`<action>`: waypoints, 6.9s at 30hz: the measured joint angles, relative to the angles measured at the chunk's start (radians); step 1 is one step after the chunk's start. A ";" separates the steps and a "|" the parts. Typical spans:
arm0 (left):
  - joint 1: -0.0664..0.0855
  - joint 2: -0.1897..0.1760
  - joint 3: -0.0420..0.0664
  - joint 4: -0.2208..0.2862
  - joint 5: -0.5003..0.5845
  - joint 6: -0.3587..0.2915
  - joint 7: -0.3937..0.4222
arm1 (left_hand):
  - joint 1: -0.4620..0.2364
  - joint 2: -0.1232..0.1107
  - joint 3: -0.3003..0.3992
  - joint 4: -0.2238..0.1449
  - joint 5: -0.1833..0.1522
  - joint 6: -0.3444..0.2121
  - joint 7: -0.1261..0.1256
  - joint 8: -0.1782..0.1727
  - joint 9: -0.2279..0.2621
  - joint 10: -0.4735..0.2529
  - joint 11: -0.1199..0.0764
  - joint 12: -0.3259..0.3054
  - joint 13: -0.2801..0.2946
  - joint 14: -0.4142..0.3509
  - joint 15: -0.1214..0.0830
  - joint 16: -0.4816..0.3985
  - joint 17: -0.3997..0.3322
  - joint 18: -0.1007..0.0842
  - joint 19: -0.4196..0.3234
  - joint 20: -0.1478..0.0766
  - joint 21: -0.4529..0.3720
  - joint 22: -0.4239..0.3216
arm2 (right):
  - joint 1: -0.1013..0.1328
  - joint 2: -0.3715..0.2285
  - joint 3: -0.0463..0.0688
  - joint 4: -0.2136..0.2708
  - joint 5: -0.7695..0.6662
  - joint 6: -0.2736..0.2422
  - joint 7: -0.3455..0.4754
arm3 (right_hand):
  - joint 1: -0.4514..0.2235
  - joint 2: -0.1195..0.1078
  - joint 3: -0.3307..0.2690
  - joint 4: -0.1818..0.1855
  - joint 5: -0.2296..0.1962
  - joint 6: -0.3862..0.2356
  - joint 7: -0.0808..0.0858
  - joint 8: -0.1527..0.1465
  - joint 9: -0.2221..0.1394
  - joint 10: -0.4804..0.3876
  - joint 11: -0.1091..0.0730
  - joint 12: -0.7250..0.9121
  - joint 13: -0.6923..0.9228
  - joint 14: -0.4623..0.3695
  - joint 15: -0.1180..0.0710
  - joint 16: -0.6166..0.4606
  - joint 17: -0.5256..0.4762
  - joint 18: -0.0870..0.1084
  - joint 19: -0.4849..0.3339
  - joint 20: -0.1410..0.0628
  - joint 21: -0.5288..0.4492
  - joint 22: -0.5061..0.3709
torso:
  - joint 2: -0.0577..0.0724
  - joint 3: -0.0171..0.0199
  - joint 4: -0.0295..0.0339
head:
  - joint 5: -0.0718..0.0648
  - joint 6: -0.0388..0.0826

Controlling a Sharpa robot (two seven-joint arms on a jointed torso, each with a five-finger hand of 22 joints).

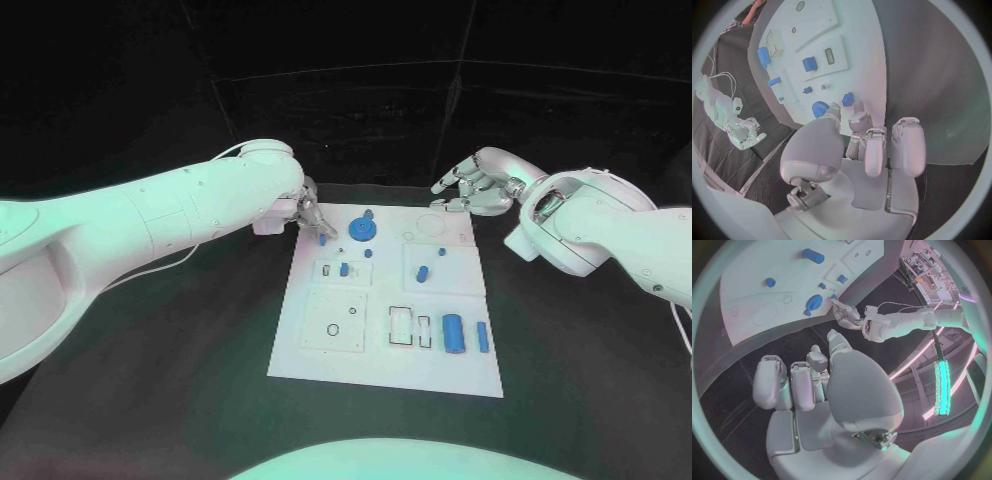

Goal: Assemble the parts on the task board

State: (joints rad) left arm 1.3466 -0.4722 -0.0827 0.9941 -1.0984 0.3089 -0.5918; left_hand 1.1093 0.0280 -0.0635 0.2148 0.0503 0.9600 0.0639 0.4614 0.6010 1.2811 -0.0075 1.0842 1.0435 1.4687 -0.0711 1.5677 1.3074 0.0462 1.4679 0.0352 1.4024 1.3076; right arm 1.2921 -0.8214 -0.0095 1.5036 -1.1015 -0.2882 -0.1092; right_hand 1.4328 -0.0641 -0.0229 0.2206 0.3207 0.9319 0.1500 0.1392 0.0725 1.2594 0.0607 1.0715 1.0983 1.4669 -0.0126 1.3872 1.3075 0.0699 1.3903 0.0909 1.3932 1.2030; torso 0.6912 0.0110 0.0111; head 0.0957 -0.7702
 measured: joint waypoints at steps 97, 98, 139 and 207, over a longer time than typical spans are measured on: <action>-0.069 -0.298 -0.026 0.479 0.101 -0.370 0.025 | 0.137 0.001 0.343 -0.201 -0.004 0.018 -0.021 -0.004 -0.004 0.045 -0.023 0.004 -0.001 -0.003 -0.011 0.000 0.000 0.000 0.000 -0.007 0.000 0.000 | 0.000 0.002 0.000 -0.020 0.000 0.001 0.006 | 0.004 0.004 0.000 0.000 0.005 0.000 0.000 0.000 0.000 0.000 0.000 0.000 0.000 0.000 0.000 0.000 0.000 0.000 0.000 0.000 0.000 -0.001 | 0.000 0.0007 0.0005 | 0.017 -0.024; -0.070 -0.297 -0.026 0.481 0.098 -0.370 0.024 | 0.134 0.000 0.352 -0.211 -0.004 0.018 -0.021 -0.004 -0.004 0.045 -0.023 0.004 -0.001 -0.003 -0.011 0.000 0.000 0.000 0.000 -0.007 0.000 0.000 | 0.000 0.002 0.000 -0.020 0.000 0.001 0.006 | 0.004 0.004 0.000 0.000 0.005 0.000 0.000 0.000 0.000 0.000 0.000 0.000 0.000 0.000 0.000 0.000 0.000 0.000 0.000 0.000 0.000 -0.001 | 0.000 0.0007 0.0004 | 0.017 -0.024; -0.070 -0.280 -0.028 0.478 0.041 -0.293 0.001 | 0.125 -0.006 0.368 -0.215 -0.004 0.018 -0.021 0.000 -0.002 0.045 -0.019 0.004 -0.001 -0.003 -0.011 0.000 0.000 0.000 0.000 -0.007 0.000 0.000 | 0.000 0.004 0.000 -0.021 0.000 0.003 0.009 | 0.004 0.004 0.000 0.000 0.005 0.000 0.000 0.004 0.000 0.000 0.000 0.000 0.000 0.000 0.000 0.000 0.000 0.000 0.000 0.000 0.000 -0.001 | 0.000 0.0001 -0.0002 | 0.016 -0.032; -0.071 -0.282 -0.033 0.432 0.250 -0.509 0.296 | 0.182 -0.001 0.098 -0.166 0.001 -0.214 0.085 -0.024 -0.043 -0.414 0.085 -0.367 -0.354 -0.140 0.077 -0.335 -0.103 0.123 -0.341 0.066 -0.667 -0.506 | 0.000 -0.003 0.000 -0.018 0.000 0.007 0.011 | 0.004 0.004 -0.003 0.003 0.005 -0.003 -0.003 0.004 0.000 0.000 0.000 -0.004 -0.005 0.000 0.000 -0.005 0.000 0.000 0.000 0.000 -0.004 -0.009 | 0.000 0.0008 0.0009 | -0.007 -0.022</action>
State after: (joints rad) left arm 1.2751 -0.7538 -0.1156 1.4266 -0.8482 -0.1998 -0.2956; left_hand 1.2914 0.0274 0.0341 0.0487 0.0509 0.7456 0.1493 0.4378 0.5582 0.8673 0.0778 0.7172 0.6897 1.3285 0.0055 1.2328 1.2040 0.1696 1.1273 0.1011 0.7356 0.8021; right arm 1.2916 -0.8242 -0.0096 1.4858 -1.1018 -0.2817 -0.0985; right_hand 1.4368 -0.0601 -0.0256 0.2232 0.3253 0.9286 0.1468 0.1433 0.0725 1.2594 0.0607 1.0676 1.0933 1.4669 -0.0126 1.3825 1.3073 0.0699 1.3903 0.0909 1.3893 1.1943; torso 0.6911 0.0118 0.0120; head 0.0883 -0.7922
